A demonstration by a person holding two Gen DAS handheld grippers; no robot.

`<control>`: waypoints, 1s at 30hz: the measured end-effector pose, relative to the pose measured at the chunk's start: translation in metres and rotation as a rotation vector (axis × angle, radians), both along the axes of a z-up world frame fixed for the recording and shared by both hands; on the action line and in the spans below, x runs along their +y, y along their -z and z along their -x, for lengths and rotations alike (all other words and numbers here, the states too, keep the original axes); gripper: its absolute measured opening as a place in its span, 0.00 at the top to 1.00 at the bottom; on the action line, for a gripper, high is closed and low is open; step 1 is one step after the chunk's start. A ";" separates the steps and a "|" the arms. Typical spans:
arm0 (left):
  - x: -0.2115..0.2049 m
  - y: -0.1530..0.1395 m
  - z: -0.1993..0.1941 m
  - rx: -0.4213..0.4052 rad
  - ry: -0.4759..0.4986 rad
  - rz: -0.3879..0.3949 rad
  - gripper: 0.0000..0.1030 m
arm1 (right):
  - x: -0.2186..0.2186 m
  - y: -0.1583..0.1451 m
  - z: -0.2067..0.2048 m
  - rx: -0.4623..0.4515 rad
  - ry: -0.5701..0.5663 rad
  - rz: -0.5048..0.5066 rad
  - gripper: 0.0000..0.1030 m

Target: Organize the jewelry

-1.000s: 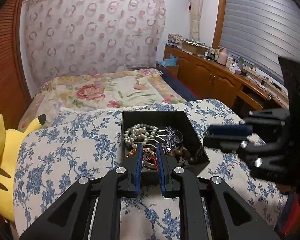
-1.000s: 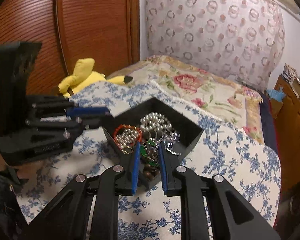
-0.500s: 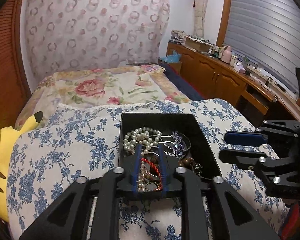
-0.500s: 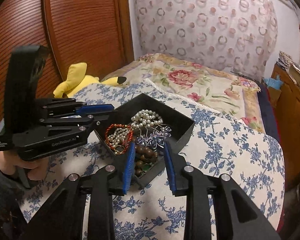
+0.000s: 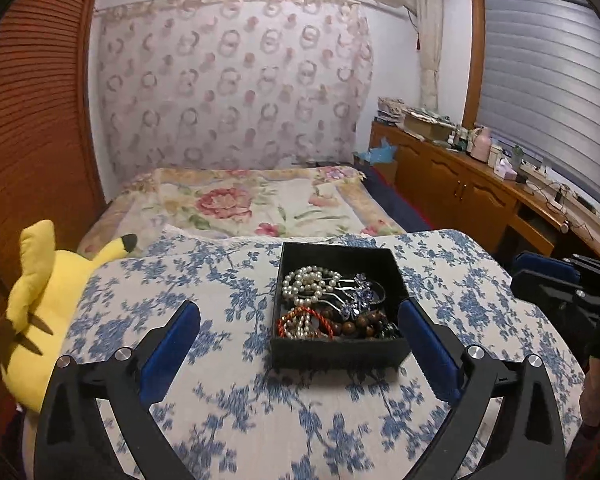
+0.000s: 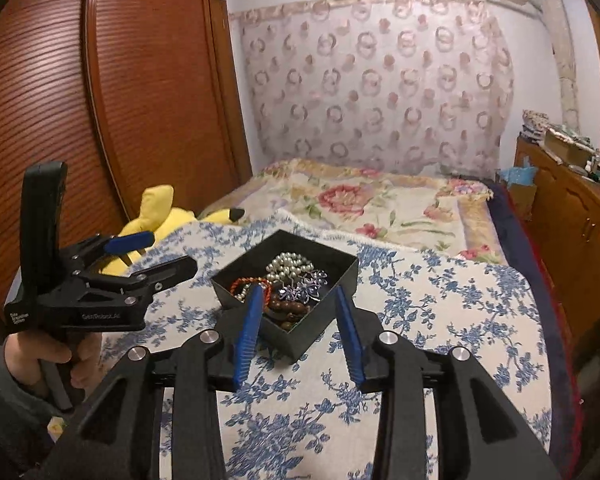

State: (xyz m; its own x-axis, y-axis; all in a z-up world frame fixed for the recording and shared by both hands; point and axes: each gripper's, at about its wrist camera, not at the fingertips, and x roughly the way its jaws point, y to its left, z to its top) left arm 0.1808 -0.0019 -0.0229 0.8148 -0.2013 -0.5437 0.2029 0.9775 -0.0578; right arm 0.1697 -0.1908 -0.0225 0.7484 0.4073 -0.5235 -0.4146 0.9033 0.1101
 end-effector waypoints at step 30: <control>0.003 -0.018 0.113 -0.087 -0.140 -0.055 0.07 | -0.021 0.012 0.092 -0.106 0.235 -0.029 0.02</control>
